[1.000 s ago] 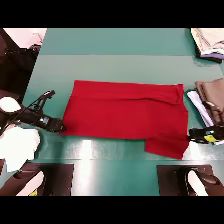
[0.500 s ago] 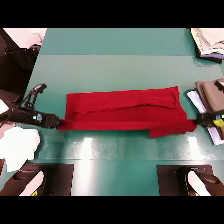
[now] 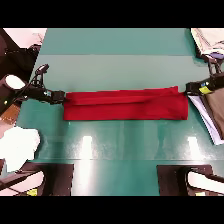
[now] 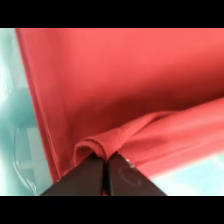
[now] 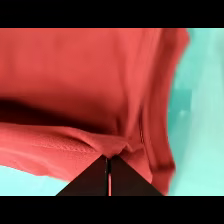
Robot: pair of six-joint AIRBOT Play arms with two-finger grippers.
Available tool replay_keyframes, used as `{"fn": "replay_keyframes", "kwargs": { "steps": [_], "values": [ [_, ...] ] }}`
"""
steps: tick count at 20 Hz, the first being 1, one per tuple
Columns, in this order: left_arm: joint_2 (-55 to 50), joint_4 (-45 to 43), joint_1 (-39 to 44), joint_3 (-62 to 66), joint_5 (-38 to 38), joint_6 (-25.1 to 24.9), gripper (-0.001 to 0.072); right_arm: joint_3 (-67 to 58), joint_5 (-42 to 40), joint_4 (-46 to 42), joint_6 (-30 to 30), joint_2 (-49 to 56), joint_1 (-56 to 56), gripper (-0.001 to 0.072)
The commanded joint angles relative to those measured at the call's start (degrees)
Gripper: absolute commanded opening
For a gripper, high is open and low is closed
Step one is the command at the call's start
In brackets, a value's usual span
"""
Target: Fold the shirts.
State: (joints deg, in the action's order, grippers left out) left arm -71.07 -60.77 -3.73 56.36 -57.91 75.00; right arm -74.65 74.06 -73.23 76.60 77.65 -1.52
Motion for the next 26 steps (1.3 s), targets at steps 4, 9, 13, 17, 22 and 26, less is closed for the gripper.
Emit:
{"fn": "replay_keyframes", "kwargs": {
  "steps": [4, 9, 13, 17, 22, 26],
  "values": [
    [-6.6, 1.9, -0.1, 2.8, 10.6, 0.2, 0.0069, -11.7, -2.9, 9.0, 0.2, 13.9, 0.3, 0.0087],
    [-6.6, 2.6, -0.1, 7.9, 3.2, 1.3, 0.0605, -17.4, 0.0, 13.2, -0.3, 17.5, -2.0, 0.0559],
    [-6.5, 3.4, -0.1, 9.9, -5.6, 1.0, 0.0043, -17.4, 10.5, 13.2, -3.8, 17.3, -7.4, 0.056],
    [-6.5, 6.0, 0.4, 9.9, -6.2, 1.1, 0.0035, -10.4, 11.2, 14.1, -5.0, 17.3, -13.0, 0.0715],
    [-6.6, 5.9, 5.6, 9.9, -3.6, 1.1, 0.0035, -2.2, 6.4, 23.3, -13.0, 19.8, -15.8, 0.0713],
    [-6.6, 6.0, 10.3, 9.9, -0.8, 1.6, 0.0034, -2.3, 6.6, 26.4, -15.6, 24.1, -13.8, 0.0709]
  ]
}}
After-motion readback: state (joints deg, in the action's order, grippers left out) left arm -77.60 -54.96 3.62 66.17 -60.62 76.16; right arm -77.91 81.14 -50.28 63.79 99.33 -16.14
